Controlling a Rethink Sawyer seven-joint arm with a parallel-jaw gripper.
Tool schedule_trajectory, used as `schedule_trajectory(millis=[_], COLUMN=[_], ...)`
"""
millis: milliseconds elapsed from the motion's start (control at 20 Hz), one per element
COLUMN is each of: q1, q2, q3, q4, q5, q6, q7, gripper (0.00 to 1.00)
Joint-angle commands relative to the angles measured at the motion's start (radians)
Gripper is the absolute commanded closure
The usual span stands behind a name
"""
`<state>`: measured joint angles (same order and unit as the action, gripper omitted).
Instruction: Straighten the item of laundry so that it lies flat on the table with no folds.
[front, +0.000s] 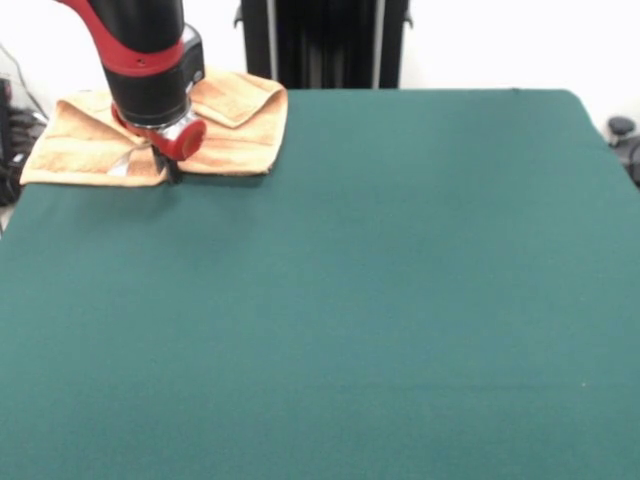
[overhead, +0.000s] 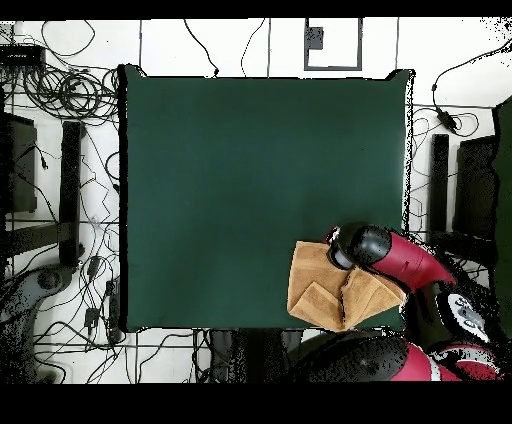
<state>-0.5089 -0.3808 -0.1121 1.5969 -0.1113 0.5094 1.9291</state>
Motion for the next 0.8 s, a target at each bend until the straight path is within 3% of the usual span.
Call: schedule_trajectory(millis=[50,350,800], q1=[0.022,0.054,0.085], q2=[0.107,0.104,0.139], q3=[0.045,0.053,0.05], q4=[0.032,0.019,-0.089], q5=[0.029,0.053,0.078], q6=[0.012,0.017,0.083], q7=[0.141,0.167,0.164], gripper=[1.0,1.0,1.0])
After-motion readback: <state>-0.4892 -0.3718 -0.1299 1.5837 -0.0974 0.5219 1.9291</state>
